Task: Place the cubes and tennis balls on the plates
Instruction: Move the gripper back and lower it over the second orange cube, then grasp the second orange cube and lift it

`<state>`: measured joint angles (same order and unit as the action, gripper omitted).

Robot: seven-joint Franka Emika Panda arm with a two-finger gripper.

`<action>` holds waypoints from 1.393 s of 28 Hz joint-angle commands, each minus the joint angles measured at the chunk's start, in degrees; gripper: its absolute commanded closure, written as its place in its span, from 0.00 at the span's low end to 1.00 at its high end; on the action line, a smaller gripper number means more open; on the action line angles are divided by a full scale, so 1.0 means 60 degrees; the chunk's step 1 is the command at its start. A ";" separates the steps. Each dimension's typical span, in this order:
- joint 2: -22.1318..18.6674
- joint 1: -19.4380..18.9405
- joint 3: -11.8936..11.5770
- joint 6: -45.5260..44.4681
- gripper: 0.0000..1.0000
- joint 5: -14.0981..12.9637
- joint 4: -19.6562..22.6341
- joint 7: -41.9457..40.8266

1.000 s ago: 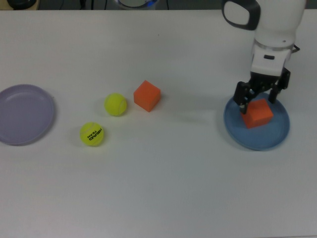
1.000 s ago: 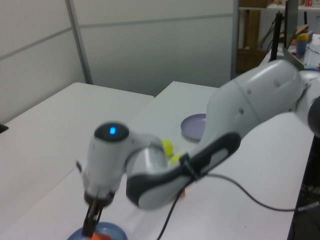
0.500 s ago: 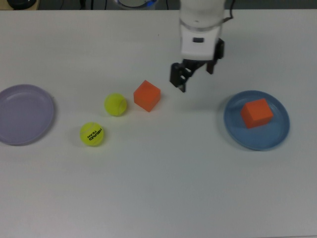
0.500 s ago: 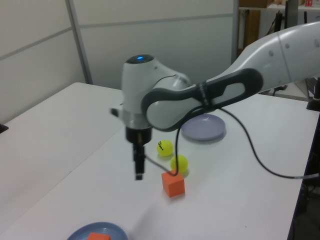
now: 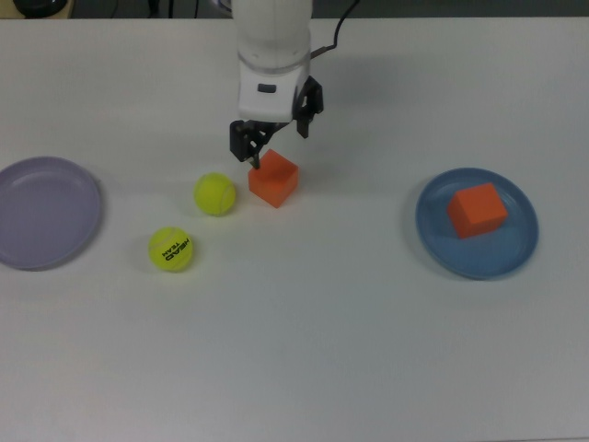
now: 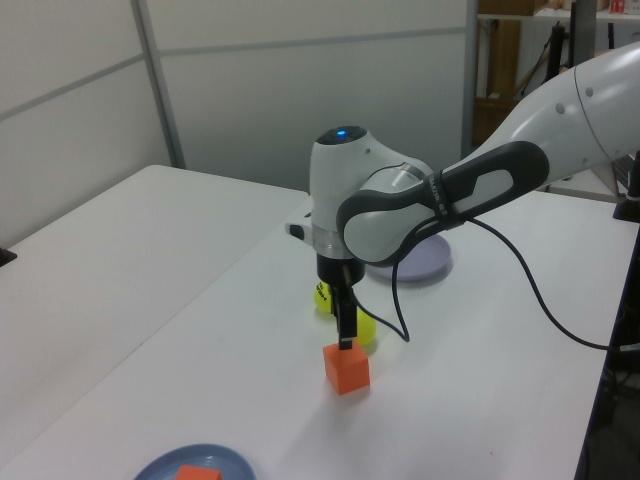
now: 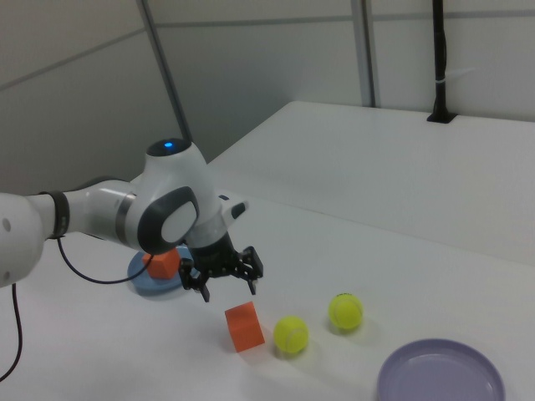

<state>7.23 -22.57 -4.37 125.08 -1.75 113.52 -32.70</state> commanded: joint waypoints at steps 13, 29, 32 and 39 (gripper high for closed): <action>0.0566 -0.0061 -0.0371 0.0657 0.00 -0.0221 0.0373 -0.0892; 0.1197 -0.0105 -0.0093 0.0994 0.14 -0.0221 0.0358 -0.0907; 0.1285 -0.0105 -0.0034 0.0994 0.58 -0.0236 0.0300 -0.0761; 0.1227 -0.0105 -0.0034 0.0965 1.00 -0.0558 0.0182 -0.0365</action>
<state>14.78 -22.86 -4.42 129.89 -2.64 114.75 -35.93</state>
